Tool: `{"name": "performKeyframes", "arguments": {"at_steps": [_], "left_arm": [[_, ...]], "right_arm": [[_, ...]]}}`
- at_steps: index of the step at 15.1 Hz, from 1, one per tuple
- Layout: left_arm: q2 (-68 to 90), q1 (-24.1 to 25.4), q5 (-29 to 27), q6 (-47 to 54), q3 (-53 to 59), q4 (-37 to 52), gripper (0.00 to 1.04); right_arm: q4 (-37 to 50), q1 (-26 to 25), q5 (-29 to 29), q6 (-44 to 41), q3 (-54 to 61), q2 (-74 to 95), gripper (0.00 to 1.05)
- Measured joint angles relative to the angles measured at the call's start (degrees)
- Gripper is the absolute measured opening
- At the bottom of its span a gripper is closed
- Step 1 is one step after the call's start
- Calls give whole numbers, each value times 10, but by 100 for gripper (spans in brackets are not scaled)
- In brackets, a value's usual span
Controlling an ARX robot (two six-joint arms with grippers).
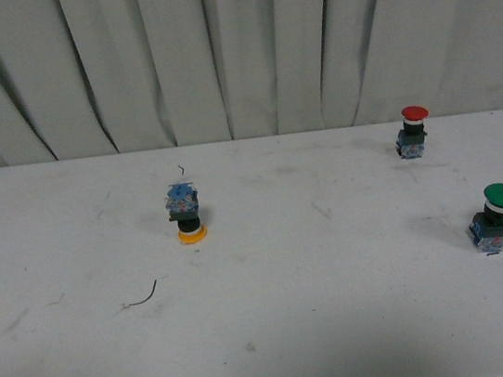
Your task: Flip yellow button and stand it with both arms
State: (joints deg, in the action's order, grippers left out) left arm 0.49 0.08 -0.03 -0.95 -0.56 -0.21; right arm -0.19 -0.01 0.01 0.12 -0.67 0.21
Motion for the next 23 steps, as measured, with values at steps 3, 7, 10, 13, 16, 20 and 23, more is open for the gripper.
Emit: {"name": "performKeyframes", "arguments": {"at_steps": [3, 7, 10, 13, 16, 20, 23], "left_arm": [[0, 0, 0, 0, 0, 0, 98], [0, 0, 0, 0, 0, 0, 98], [0, 0, 0, 0, 0, 0, 98], [0, 0, 0, 0, 0, 0, 98], [0, 0, 0, 0, 0, 0, 98], [0, 0, 0, 0, 0, 0, 98], [0, 0, 0, 0, 0, 0, 98]], "right_arm": [[0, 0, 0, 0, 0, 0, 98], [0, 0, 0, 0, 0, 0, 98], [0, 0, 0, 0, 0, 0, 98], [0, 0, 0, 0, 0, 0, 98], [0, 0, 0, 0, 0, 0, 98], [0, 0, 0, 0, 0, 0, 98], [0, 0, 0, 0, 0, 0, 98]]}}
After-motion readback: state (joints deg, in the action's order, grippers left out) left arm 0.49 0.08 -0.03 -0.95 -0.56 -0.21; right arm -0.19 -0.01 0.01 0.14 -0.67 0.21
